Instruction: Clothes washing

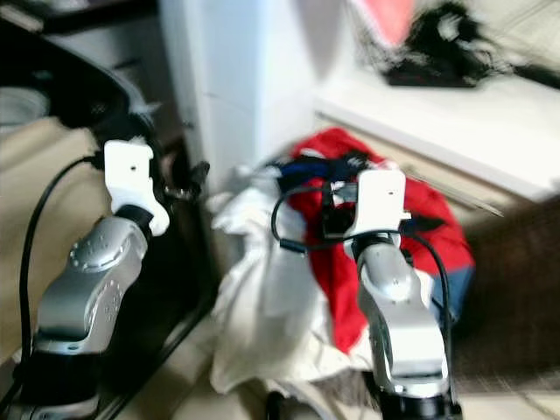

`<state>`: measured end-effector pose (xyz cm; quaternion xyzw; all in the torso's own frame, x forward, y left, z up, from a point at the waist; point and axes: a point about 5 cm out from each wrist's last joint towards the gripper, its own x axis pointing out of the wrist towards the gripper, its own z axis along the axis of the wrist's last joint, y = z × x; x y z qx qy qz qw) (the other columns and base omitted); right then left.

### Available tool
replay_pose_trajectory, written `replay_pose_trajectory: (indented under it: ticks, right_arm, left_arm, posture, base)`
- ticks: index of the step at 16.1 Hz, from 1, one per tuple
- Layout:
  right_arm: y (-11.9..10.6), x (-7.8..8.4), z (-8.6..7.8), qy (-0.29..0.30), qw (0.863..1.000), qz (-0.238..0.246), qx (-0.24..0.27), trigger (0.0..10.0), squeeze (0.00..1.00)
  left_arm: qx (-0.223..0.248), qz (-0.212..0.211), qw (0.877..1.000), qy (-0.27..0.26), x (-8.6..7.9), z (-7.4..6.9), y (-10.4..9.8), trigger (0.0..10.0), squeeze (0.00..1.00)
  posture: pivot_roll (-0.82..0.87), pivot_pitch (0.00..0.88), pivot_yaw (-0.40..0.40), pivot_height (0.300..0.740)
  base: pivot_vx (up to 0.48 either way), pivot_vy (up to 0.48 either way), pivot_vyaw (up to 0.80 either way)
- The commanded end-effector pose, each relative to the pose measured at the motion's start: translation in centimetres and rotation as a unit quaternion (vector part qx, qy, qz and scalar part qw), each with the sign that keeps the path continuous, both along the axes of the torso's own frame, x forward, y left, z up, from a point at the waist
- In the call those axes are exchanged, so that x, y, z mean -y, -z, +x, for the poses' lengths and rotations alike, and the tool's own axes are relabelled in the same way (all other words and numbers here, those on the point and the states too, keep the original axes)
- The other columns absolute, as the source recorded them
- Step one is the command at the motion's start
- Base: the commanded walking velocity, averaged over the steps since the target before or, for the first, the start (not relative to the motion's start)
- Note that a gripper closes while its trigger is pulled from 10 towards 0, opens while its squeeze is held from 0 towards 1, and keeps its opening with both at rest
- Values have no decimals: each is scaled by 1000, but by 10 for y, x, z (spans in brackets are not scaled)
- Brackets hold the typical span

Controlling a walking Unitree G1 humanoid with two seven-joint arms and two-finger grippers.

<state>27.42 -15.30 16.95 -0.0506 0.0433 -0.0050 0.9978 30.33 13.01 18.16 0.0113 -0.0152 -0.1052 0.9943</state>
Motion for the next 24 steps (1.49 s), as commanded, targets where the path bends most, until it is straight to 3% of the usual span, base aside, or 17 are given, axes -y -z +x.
replay_pose_trajectory:
  ticks: [1, 5, 11, 12, 15, 17, 20, 24]
  right_arm:
    - [-6, 0, 2, -3, 1000, -6, 18, 10000, 0]
    - [-4, 3, 0, 7, 1000, 21, 22, 10000, 0]
    - [-3, 1, -1, 2, 999, 28, 26, 10000, 0]
    - [-3, 0, -1, -2, 999, 30, 26, 10000, 0]
    - [-3, -2, 0, -12, 999, 32, 25, 10000, 0]
    - [-1, -4, 1, -19, 999, 31, 21, 10000, 0]
    - [0, -10, 1, -53, 998, 7, 13, 10000, 0]
    - [3, -18, 0, -85, 996, 11, 7, 10000, 0]
  left_arm:
    - [15, 5, 1000, 11, 4, -2, -5, 10000, 0]
    - [31, 16, 999, 25, 8, -1, -10, 10000, 0]
    - [27, 19, 999, 28, 8, 1, -9, 10000, 0]
    - [34, 43, 998, 23, 7, 1, -10, 10000, 0]
    - [32, 58, 998, 24, 8, -2, -8, 10000, 0]
    - [31, 26, 999, 28, 8, -2, -9, 10000, 0]
    - [41, 25, 999, 25, 5, -3, -11, 10000, 0]
    - [44, 25, 999, 12, -1, -3, -13, 10000, 0]
  posture:
    - [-139, 0, -26, 740]
    - [-143, 0, -21, 740]
    - [-141, 0, -12, 740]
    - [-140, 0, -13, 740]
    - [-131, 0, -18, 740]
    - [-130, 0, -20, 740]
    - [-129, 0, -20, 740]
    - [-126, 0, -21, 740]
  base:
    - [0, 0, -800]
    - [0, 155, -681]
    - [0, 368, 0]
    - [0, 0, 0]
    - [0, -480, 0]
    - [0, 0, 0]
    - [85, 0, 0]
    - [343, 0, 770]
